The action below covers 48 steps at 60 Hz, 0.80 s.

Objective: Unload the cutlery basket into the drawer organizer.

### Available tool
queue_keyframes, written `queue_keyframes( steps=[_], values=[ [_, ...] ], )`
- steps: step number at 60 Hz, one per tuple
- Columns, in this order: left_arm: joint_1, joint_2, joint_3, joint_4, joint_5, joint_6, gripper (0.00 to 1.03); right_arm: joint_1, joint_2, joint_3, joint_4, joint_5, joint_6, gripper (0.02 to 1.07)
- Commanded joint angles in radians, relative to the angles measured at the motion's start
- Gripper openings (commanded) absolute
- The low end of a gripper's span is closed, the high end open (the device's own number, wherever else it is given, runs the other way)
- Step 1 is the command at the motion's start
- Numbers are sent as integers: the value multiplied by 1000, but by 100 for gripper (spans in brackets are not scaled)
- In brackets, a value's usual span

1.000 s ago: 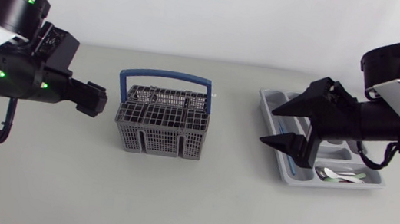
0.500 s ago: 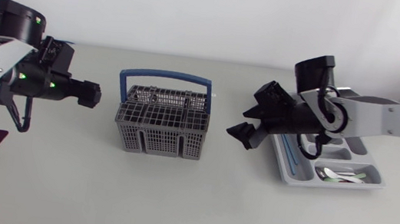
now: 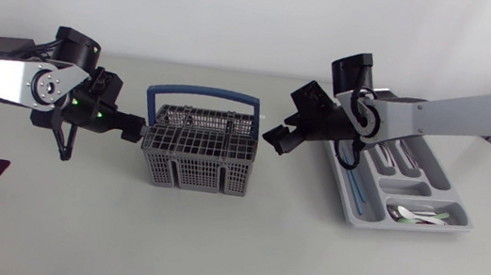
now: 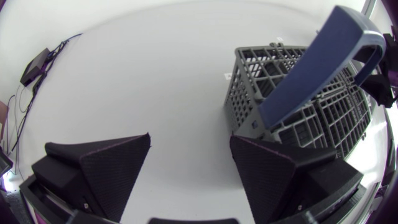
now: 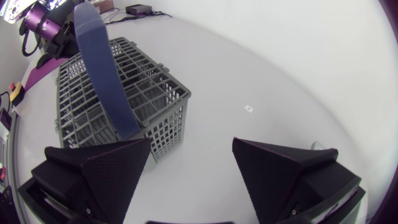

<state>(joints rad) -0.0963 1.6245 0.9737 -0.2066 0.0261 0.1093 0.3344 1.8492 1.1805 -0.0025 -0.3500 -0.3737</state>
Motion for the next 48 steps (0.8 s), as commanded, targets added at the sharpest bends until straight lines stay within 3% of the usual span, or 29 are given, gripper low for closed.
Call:
queue_keyframes(
  steps=[1,23,48],
  values=[
    [-25,18,30,9,9,-8,96,14,12,4,6,6,32,96],
    [-109,-9,16,1,9,-31,96,66,-96,-99,1,6,29,96],
    [-145,-77,-44,-16,9,-33,96,49,-136,-136,-1,40,19,96]
  ],
)
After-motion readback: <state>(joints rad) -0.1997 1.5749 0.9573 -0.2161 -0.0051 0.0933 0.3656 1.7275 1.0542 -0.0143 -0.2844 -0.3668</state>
